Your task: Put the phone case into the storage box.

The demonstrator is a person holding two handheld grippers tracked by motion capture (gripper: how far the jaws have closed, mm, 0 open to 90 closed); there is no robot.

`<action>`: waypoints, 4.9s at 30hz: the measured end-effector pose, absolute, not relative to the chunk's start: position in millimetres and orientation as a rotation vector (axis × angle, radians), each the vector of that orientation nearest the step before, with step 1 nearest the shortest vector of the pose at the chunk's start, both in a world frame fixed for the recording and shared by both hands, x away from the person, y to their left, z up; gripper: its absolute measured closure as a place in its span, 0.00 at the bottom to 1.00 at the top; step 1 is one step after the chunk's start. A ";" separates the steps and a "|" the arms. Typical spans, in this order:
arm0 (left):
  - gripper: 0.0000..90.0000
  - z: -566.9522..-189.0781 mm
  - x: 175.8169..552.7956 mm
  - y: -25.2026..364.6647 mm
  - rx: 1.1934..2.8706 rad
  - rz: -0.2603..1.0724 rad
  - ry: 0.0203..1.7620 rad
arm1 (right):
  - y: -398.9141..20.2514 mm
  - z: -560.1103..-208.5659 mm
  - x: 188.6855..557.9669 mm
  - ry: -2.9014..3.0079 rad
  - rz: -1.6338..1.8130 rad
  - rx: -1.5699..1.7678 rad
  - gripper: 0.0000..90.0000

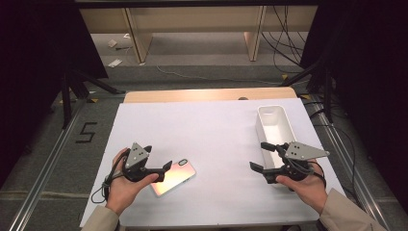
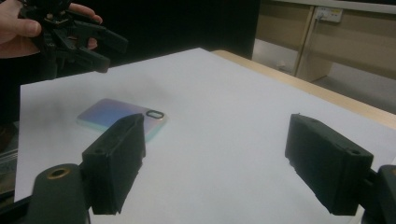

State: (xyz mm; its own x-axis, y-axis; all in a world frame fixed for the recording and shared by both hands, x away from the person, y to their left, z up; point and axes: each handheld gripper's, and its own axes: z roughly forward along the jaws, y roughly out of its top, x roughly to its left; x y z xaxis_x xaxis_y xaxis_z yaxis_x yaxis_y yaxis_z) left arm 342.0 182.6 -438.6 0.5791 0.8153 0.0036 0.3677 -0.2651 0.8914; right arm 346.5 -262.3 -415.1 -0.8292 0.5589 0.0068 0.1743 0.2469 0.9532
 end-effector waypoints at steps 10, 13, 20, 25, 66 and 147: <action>0.27 -439.3 342.8 187.0 1.854 0.600 1.005 | -261.2 -415.0 345.8 2.190 1.608 0.674 0.23; 0.38 -439.5 344.3 190.7 1.846 0.611 1.042 | -261.3 -415.1 345.9 2.191 1.607 0.673 0.23; 0.92 -444.3 349.0 198.5 1.939 0.641 1.126 | -260.7 -415.4 346.2 2.197 1.603 0.670 0.23; 1.00 -453.4 355.1 197.2 2.035 0.637 1.167 | -260.3 -415.3 346.0 2.197 1.605 0.668 0.23; 1.00 -477.1 352.5 184.0 2.349 0.383 1.157 | -259.8 -415.7 345.8 2.200 1.604 0.665 0.24; 0.02 -476.5 377.5 114.6 2.624 0.194 0.979 | -257.3 -417.1 346.4 2.209 1.601 0.662 0.24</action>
State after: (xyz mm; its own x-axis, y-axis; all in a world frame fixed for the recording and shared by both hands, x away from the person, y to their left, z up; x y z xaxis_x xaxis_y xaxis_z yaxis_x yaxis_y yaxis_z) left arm 377.5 114.6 -476.5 0.7543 0.6564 0.0112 0.6112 -0.7084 0.3531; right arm 346.4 -257.3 -417.1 -0.8367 0.5476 0.0036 0.1738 0.2593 0.9500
